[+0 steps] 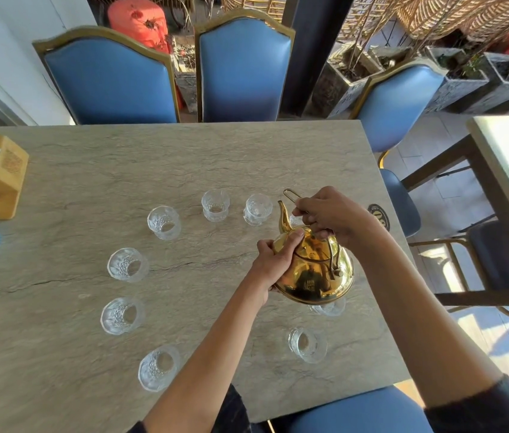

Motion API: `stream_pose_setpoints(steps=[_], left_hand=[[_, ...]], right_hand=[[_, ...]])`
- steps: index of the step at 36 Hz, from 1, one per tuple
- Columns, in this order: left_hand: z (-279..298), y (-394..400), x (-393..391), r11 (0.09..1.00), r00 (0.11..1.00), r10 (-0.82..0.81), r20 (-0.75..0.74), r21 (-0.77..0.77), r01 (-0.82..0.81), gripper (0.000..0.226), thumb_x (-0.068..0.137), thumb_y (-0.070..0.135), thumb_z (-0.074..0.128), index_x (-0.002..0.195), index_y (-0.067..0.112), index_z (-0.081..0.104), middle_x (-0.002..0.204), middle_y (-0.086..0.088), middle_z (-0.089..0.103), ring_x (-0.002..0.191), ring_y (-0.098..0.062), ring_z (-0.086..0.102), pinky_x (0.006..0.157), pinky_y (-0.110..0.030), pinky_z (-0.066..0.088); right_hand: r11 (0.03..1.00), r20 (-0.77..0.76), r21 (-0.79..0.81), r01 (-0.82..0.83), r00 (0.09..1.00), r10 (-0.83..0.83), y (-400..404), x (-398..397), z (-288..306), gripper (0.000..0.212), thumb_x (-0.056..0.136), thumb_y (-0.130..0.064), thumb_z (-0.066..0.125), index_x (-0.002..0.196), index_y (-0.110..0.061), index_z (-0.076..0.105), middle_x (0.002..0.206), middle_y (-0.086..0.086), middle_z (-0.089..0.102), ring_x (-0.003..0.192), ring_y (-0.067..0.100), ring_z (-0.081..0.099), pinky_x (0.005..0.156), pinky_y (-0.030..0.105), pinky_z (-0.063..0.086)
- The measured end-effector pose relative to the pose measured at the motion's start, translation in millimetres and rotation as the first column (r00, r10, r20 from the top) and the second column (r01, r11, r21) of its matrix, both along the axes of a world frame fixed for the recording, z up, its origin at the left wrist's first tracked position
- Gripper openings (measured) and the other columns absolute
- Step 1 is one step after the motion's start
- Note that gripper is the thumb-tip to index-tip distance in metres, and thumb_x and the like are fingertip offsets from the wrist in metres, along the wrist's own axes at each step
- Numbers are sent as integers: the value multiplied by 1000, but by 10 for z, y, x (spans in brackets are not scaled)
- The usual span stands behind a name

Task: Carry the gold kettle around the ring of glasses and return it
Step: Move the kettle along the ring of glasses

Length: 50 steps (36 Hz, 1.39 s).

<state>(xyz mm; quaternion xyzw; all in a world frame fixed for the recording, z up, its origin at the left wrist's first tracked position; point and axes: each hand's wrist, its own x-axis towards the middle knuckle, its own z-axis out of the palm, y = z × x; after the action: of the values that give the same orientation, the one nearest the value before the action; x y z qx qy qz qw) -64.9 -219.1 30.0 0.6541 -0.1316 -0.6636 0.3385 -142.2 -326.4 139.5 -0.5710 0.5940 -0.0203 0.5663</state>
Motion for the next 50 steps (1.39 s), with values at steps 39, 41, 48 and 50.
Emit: stream_pose_setpoints(steps=[39,41,48,50], left_hand=[[-153,263,753,989,985,150,87,-4,-150,87,79,85,67,132,22,39,115,-3,66,106,-19,69,89,-40,60],[-134,276,765,988,984,152,89,2,-153,88,80,85,66,133,20,39,115,-3,65,103,-18,69,80,-36,58],[-100,286,802,992,987,126,98,13,-128,87,82,84,63,133,18,39,112,-3,65,100,-17,67,77,-36,54],[-91,297,805,992,987,126,102,8,-127,86,83,84,63,132,18,39,112,-3,64,101,-17,66,77,-36,54]], right_hand=[[992,42,36,-119,992,118,179,886,-65,23,100,-13,51,87,1,64,57,3,45,37,8,35,33,20,27],[991,46,42,-124,991,122,178,911,-61,22,99,-12,51,89,3,64,56,3,46,36,7,36,33,20,27],[991,20,31,-131,991,130,175,950,-41,21,98,-10,51,93,4,65,56,3,47,37,8,36,34,20,28],[990,20,35,-136,991,135,174,960,-39,20,98,-9,50,93,4,65,55,2,46,36,7,35,33,19,27]])
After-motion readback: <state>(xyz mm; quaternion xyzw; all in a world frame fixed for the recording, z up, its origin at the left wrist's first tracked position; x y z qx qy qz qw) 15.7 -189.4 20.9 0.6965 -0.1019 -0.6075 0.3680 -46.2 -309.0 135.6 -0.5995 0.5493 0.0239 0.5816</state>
